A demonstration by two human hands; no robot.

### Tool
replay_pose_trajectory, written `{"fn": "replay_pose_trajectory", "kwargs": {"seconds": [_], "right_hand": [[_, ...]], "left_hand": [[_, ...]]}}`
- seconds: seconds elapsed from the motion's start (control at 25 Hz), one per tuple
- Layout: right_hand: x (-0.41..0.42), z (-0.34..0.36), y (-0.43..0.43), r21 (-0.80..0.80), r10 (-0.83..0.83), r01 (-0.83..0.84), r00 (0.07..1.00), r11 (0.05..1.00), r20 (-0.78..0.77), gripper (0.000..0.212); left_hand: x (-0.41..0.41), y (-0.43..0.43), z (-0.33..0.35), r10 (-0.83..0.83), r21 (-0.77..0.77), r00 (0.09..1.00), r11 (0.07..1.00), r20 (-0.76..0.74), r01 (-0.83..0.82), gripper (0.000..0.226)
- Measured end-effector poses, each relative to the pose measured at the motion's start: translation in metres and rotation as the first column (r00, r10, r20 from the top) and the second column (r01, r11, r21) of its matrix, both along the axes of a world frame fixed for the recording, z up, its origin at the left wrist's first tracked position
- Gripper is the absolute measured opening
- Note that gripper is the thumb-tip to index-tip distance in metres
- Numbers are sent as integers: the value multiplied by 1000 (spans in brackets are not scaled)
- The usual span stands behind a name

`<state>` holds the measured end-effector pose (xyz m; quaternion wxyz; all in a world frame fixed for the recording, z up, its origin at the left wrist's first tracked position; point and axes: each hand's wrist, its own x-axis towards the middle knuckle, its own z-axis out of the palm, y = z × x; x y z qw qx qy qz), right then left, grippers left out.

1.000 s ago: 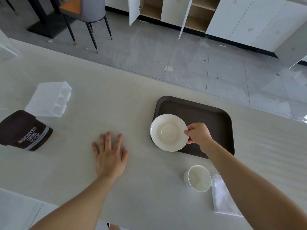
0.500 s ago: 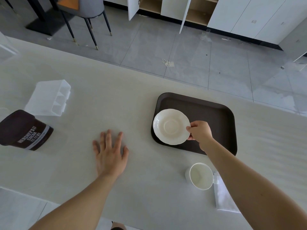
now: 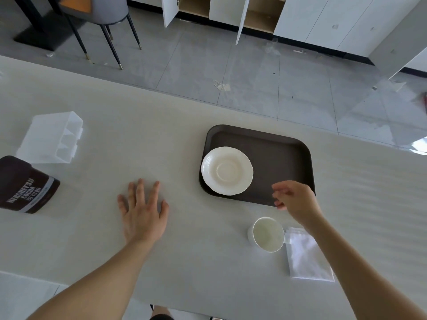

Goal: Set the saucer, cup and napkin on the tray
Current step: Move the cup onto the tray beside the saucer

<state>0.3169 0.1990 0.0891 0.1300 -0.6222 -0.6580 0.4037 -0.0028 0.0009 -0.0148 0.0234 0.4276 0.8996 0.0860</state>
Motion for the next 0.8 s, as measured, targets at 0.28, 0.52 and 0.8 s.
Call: {"fn": "replay_pose_trajectory", "kwargs": {"seconds": [0.28,0.52,0.8], "right_hand": [[65,24,-57,-109,516,-510,798,853,310,37],[59,3,-67,45,432,-469,842,882,323,11],[55,6,-61,195,376,-425,894,884,244,21]], "left_hand": [[1,-1,1,-5,14,1000,1000,18,4,62],[1,-1,2,-7,5,1000,1000,29,7,63],[3,-2,4,-12,19,999,1000,36,11,62]]}}
